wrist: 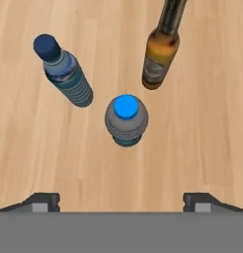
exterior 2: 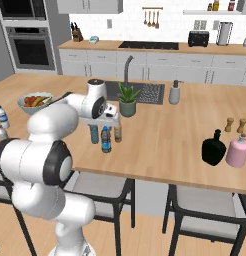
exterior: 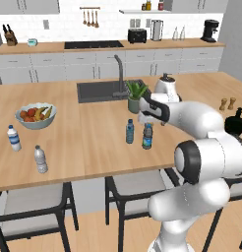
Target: Move the plastic bottles in the middle to the plastics group, and the glass bottles in the middle to the glass group.
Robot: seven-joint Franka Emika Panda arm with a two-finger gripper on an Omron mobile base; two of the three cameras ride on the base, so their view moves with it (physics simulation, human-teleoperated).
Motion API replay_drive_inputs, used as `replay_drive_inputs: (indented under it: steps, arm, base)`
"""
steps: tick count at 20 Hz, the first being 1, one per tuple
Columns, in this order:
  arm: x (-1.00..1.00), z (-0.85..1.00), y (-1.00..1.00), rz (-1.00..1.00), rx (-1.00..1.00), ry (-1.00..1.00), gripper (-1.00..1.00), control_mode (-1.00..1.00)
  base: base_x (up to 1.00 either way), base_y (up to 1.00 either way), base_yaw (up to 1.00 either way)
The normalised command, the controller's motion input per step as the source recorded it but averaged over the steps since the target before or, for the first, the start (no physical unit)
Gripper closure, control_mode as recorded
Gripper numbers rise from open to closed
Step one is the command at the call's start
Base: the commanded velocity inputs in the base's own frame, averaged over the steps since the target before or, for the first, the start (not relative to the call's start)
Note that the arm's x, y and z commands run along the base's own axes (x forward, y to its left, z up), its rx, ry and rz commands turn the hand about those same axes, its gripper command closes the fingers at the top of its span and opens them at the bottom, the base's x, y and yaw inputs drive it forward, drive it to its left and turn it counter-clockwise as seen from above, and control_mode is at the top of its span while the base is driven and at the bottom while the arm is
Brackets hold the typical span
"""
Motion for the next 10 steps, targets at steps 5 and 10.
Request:
replay_drive_inputs:
  steps: [5,10]
  arm:
    - [0.36,-0.21,0.0,0.0,0.0,0.08,-1.0,-1.0]
    - [0.32,-0.28,0.01,0.0,0.0,0.13,-1.0,-1.0]
  base:
    - [0.0,0.0,0.0]
    - [0.0,0.0,0.0]
